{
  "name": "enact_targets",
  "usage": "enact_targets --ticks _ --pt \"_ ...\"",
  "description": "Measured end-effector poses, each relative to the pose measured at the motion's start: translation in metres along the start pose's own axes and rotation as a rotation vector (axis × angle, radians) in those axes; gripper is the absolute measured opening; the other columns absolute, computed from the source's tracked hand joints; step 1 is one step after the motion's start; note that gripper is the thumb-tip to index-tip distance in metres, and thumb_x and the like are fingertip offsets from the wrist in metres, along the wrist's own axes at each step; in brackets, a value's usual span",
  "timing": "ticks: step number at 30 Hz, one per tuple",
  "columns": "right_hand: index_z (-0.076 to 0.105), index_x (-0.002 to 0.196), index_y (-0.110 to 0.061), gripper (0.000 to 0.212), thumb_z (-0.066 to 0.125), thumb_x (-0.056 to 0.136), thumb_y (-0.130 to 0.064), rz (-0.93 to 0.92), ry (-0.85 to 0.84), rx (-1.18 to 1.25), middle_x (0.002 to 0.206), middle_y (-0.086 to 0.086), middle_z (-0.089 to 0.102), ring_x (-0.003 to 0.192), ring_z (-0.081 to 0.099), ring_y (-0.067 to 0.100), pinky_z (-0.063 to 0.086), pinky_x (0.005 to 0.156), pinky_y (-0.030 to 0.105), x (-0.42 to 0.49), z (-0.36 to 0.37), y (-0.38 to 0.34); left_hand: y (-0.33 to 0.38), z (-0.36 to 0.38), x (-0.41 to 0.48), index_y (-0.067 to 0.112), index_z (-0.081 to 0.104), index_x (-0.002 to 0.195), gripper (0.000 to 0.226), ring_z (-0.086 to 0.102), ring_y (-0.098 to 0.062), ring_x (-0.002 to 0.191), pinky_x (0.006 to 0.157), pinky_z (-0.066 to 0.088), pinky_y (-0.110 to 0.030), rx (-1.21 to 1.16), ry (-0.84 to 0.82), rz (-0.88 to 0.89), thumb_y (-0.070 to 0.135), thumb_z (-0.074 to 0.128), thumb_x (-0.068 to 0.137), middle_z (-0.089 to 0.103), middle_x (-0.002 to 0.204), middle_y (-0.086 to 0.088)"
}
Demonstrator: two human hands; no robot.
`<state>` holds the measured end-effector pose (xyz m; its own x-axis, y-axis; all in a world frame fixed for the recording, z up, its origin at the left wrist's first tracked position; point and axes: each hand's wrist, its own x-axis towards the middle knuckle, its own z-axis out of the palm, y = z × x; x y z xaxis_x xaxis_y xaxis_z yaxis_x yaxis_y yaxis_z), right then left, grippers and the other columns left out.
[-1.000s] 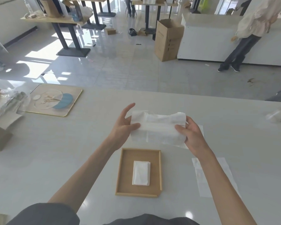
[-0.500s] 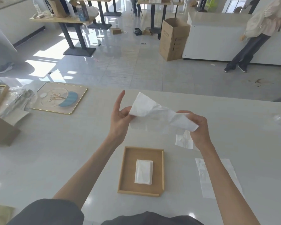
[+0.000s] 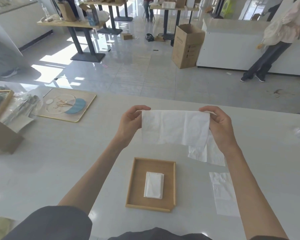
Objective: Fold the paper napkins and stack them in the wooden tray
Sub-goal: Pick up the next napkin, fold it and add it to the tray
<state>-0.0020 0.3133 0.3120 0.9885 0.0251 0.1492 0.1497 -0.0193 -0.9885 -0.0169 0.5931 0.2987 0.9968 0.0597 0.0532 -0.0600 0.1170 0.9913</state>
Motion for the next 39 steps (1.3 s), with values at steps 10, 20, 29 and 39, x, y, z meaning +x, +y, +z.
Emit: enact_targets --ticks 10,20,29,39 --pt "0.077 0.105 -0.021 0.023 0.056 0.100 -0.011 0.177 -0.061 0.046 0.093 0.003 0.075 0.082 0.067 0.020 0.055 0.066 0.023 0.011 0.008 0.006 0.000 -0.021 -0.003 0.009 0.063 0.098 0.015 0.065 -0.011 0.059 0.057 0.051 -0.020 0.076 0.005 -0.070 0.010 0.050 0.105 0.072 0.069 0.006" --pt "0.070 0.106 -0.020 0.023 0.051 0.102 -0.007 0.154 -0.104 0.028 0.076 0.006 0.064 0.064 0.059 0.013 0.051 0.061 0.019 0.018 0.021 0.008 0.001 -0.032 0.006 0.008 0.061 0.096 0.018 0.060 -0.012 0.060 0.055 0.047 -0.023 0.031 0.007 -0.145 0.017 0.049 0.105 0.062 0.073 0.002" --pt "0.072 0.102 -0.018 0.011 0.061 0.101 -0.017 0.112 -0.093 -0.037 0.095 -0.002 0.070 0.089 0.061 0.017 0.048 0.082 0.031 0.024 0.021 0.014 -0.002 -0.030 0.009 0.010 0.062 0.092 0.024 0.064 -0.011 0.062 0.057 0.051 -0.025 0.022 -0.019 -0.189 0.018 0.046 0.107 0.066 0.072 0.006" --pt "0.063 0.127 -0.016 0.032 0.065 0.097 -0.005 0.017 -0.105 -0.059 0.078 -0.013 0.070 0.080 0.067 0.005 0.051 0.078 0.017 0.022 0.027 0.016 -0.014 -0.041 0.006 0.008 0.062 0.099 0.018 0.069 -0.018 0.071 0.068 0.057 -0.031 0.006 -0.045 -0.145 0.015 0.047 0.107 0.073 0.082 -0.002"
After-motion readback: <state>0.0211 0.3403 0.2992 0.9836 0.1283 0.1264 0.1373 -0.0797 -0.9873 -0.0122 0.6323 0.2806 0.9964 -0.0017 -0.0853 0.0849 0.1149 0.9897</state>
